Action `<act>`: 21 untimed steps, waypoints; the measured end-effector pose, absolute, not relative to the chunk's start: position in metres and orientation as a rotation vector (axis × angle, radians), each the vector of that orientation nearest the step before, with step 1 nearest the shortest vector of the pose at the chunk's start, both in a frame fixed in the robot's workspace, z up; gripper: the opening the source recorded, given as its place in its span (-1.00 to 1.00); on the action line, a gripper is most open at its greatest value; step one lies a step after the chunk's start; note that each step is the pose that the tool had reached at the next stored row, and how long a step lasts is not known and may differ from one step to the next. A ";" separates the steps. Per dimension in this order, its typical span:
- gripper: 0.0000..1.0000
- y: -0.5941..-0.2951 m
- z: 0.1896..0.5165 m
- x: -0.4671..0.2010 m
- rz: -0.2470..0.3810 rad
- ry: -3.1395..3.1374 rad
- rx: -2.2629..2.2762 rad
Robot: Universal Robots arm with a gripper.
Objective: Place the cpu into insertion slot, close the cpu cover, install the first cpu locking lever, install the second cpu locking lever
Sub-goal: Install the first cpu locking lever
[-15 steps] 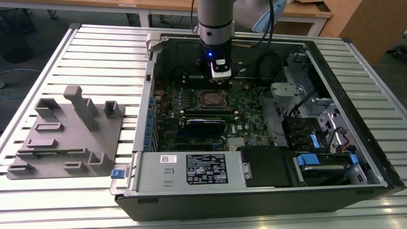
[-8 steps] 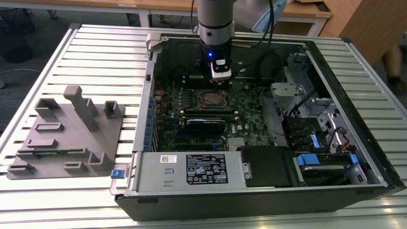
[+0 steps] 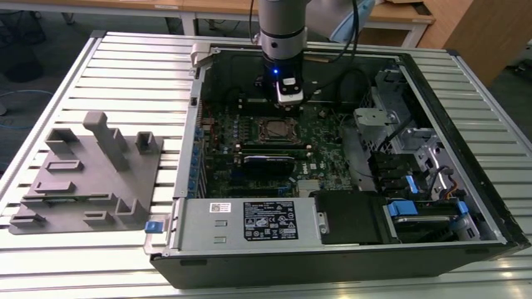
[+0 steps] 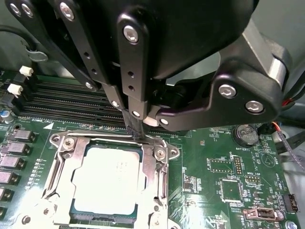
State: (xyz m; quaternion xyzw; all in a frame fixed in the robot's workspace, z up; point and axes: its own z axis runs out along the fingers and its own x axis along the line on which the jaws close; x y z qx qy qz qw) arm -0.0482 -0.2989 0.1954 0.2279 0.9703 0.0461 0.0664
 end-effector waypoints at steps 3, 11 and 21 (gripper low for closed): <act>-0.80 -0.299 0.195 -0.048 0.142 2.926 0.688; -0.80 -0.299 0.194 -0.048 0.145 2.926 0.688; -0.80 -0.299 0.204 -0.048 0.162 2.927 0.690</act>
